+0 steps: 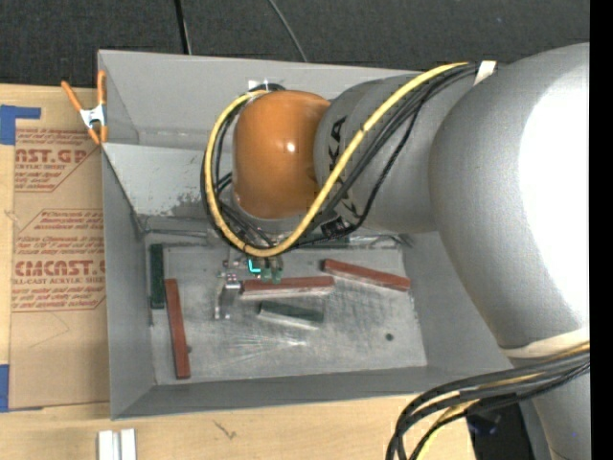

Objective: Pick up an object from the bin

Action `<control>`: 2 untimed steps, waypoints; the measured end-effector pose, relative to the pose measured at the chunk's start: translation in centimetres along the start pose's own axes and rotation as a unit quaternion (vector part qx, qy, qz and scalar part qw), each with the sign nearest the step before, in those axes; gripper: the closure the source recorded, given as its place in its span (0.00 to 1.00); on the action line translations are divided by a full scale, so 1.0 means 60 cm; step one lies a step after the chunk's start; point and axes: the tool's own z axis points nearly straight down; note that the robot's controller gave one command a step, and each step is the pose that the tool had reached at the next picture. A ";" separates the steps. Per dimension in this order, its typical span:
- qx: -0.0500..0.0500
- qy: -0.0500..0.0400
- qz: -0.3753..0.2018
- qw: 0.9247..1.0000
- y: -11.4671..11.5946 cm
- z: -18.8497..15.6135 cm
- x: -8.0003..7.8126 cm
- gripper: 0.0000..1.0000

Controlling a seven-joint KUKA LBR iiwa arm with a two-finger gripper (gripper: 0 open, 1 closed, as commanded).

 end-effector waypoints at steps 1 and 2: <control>0.000 -0.003 0.000 1.000 -0.001 -0.006 -0.002 0.00; 0.000 -0.005 -0.064 0.998 -0.009 0.014 -0.002 0.00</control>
Offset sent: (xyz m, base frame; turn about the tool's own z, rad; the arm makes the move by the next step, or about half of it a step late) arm -0.0002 -0.0110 -0.0197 -0.2167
